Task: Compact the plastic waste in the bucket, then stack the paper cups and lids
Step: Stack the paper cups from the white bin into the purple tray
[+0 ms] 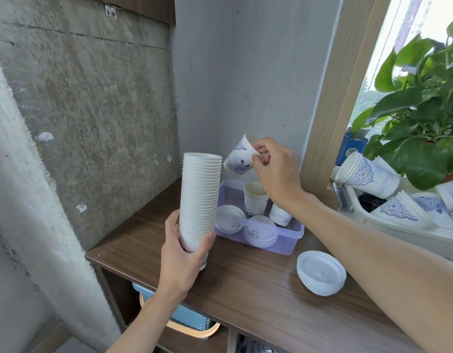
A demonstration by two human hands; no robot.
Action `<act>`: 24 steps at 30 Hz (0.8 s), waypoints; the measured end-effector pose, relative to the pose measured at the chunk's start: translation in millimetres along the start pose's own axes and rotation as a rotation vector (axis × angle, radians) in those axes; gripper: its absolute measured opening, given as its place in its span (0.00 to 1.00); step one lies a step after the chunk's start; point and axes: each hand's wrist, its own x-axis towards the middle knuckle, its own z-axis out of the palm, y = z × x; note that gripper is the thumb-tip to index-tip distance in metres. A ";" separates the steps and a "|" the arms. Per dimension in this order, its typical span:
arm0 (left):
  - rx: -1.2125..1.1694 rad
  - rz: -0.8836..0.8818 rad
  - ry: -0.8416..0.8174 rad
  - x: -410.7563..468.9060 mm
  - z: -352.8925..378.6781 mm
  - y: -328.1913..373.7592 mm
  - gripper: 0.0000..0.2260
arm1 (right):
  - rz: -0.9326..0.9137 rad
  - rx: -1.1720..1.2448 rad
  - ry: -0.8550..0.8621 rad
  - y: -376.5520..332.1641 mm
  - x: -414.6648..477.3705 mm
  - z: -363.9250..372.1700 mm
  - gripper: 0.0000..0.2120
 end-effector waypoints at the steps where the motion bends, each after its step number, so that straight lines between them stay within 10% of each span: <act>1: 0.001 0.005 0.001 0.0 -0.2 0.8 0.30 | 0.022 0.041 0.026 -2.5 1.6 -1.2 0.08; 9: 0.016 0.015 -0.010 -0.2 -1.0 1.8 0.30 | 0.059 0.388 0.169 -42.0 16.3 -17.8 0.07; 24: 0.024 0.031 -0.045 -4.7 -1.9 11.2 0.30 | 0.001 0.358 -0.327 -55.1 12.6 -18.5 0.13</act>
